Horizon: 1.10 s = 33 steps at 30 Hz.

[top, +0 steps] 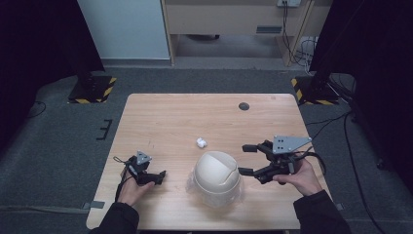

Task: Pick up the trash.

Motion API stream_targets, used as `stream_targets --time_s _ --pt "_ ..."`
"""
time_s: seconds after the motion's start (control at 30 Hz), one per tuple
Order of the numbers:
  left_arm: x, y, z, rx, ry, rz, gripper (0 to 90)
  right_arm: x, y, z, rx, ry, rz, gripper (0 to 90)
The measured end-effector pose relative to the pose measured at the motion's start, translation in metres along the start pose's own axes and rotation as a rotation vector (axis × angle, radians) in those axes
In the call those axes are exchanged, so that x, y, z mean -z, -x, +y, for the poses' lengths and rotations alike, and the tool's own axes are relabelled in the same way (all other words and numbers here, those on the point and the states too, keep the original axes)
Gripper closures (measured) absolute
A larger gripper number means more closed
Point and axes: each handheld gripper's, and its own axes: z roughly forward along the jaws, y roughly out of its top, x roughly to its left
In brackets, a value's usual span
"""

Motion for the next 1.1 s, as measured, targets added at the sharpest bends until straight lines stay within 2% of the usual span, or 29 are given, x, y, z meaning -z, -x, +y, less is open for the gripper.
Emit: stream_targets --time_s 0.13,0.2,0.27,0.67,1.1 --pt "0.000 0.000 0.000 0.000 0.000 0.000 0.0 -0.007 -0.002 -0.005 -0.006 -0.040 0.041 23.7" --pt "0.000 0.000 0.000 0.000 0.000 0.000 0.0 -0.011 -0.004 -0.008 -0.010 -0.071 0.077 24.3" --pt "0.000 0.000 0.000 0.000 0.000 0.000 0.0 -0.014 -0.005 -0.010 -0.012 -0.081 0.089 24.5" --pt "0.000 0.000 0.000 0.000 0.000 0.000 0.0 -0.024 -0.008 -0.016 -0.021 -0.119 0.125 24.9" --pt "0.000 0.000 0.000 0.000 0.000 0.000 0.0 -0.033 -0.012 -0.017 -0.041 -0.124 0.146 22.1"
